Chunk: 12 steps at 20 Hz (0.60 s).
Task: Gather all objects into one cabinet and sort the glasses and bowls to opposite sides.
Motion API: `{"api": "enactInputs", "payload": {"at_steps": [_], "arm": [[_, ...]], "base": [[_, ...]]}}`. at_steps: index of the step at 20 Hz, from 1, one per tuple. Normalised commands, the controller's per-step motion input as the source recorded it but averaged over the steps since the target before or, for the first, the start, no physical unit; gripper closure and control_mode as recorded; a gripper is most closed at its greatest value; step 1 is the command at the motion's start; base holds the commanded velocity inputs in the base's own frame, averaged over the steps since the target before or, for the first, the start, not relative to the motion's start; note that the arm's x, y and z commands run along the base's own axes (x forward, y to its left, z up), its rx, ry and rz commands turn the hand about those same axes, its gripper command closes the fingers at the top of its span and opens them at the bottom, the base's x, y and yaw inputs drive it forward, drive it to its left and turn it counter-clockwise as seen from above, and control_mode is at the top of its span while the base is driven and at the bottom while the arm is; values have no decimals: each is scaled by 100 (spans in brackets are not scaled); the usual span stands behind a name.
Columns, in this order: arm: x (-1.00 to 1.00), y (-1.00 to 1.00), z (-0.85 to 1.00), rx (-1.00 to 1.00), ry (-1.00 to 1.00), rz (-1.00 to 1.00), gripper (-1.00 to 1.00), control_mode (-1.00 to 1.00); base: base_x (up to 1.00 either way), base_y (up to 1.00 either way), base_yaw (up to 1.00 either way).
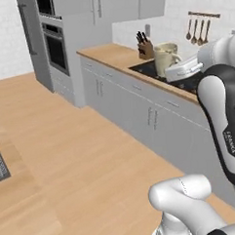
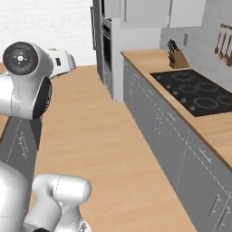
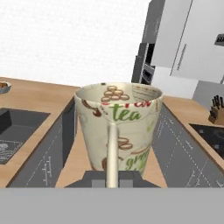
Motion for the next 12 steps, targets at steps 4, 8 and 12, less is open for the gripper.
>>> {"api": "enactInputs", "payload": {"at_steps": [4, 8, 12], "arm": [[0, 0, 0, 0, 0, 0, 100, 100], [0, 0, 0, 0, 0, 0, 100, 100], [0, 0, 0, 0, 0, 0, 100, 100]], "base": [[100, 7, 6], [100, 9, 23], [100, 2, 35]]}}
